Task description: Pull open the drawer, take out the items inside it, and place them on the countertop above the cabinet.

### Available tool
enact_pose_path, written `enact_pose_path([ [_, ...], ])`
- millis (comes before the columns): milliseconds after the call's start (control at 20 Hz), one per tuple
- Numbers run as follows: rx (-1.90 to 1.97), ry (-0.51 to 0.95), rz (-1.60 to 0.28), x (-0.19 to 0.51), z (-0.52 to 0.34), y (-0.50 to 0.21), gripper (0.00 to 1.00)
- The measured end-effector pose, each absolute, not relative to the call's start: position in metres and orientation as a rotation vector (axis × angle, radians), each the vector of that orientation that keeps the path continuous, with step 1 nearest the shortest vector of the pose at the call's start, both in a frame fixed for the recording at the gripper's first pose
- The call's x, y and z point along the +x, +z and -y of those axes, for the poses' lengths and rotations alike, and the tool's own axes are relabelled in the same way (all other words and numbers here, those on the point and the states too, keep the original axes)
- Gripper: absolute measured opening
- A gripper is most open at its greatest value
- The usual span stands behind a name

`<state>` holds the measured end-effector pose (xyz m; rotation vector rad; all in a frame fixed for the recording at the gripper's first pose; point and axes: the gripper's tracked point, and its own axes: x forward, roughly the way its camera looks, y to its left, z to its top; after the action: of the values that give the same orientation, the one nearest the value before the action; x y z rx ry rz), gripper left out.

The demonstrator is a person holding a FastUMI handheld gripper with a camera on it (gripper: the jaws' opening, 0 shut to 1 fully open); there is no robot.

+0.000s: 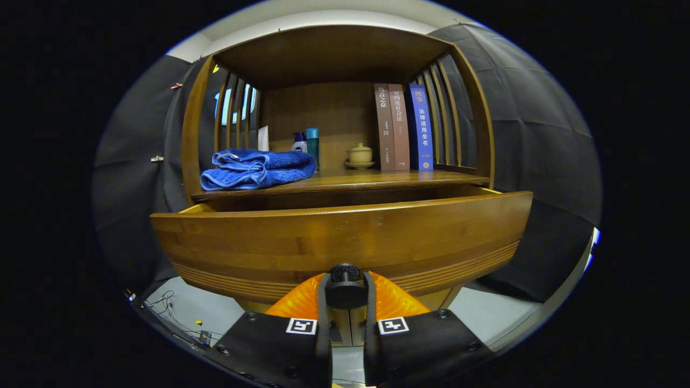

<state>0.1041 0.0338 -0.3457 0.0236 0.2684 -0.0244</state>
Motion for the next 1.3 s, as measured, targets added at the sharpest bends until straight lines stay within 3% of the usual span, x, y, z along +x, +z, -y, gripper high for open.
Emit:
enact_pose_path([
  [400,0.045,-0.018,-0.293,0.045,-0.028,-0.345,0.27],
  [800,0.023,-0.005,-0.313,0.028,-0.027,-0.350,0.28],
  [900,0.011,0.013,-0.344,0.027,-0.027,-0.354,0.42],
  [1150,0.047,0.028,-0.394,0.012,-0.017,-0.336,0.99],
  [1300,0.016,0.065,-0.405,-0.006,-0.015,-0.303,0.99],
])
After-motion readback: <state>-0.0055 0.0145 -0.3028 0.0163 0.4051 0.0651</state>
